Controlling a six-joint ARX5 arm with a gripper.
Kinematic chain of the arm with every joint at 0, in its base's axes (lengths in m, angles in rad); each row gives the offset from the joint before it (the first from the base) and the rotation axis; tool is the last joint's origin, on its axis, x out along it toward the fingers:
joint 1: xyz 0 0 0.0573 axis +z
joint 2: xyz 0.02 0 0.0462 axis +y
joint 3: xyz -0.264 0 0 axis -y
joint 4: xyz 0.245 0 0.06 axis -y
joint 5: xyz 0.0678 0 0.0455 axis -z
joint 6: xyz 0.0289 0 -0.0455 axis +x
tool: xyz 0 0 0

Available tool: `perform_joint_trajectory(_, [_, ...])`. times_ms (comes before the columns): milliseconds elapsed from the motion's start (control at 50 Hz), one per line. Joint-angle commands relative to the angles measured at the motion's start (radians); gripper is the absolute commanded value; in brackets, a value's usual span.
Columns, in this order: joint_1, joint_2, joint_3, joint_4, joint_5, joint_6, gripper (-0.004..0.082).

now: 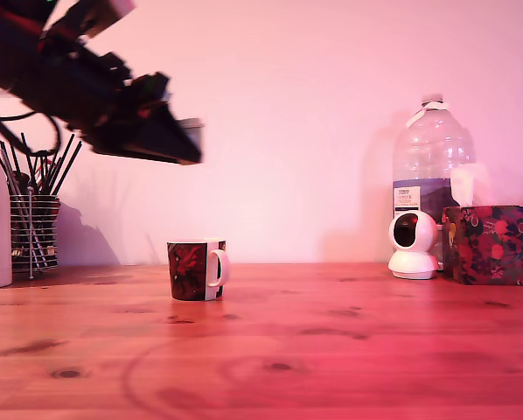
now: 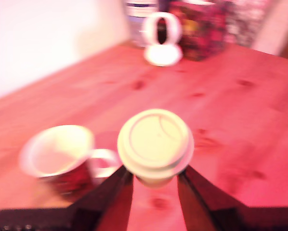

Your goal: Pick up the coffee capsules from the table one by one and drop them inside the nearest coffee cup

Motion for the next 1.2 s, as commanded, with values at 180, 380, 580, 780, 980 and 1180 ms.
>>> perform_joint_trajectory(180, [0.072,0.018,-0.018,0.012,0.001,-0.006,0.0201])
perform_joint_trajectory(380, [0.12,0.018,-0.018,0.011,0.001,-0.006,0.0201])
perform_joint_trajectory(580, [0.156,0.019,-0.018,0.01,0.002,-0.021,0.0201])
perform_joint_trajectory(780, [0.167,0.024,-0.018,0.011,0.002,-0.035,0.0201])
perform_joint_trajectory(980, [0.167,0.067,-0.003,0.01,0.007,-0.053,0.0201])
perform_joint_trajectory(1180, [0.167,0.154,0.07,-0.02,0.014,-0.054,0.02])
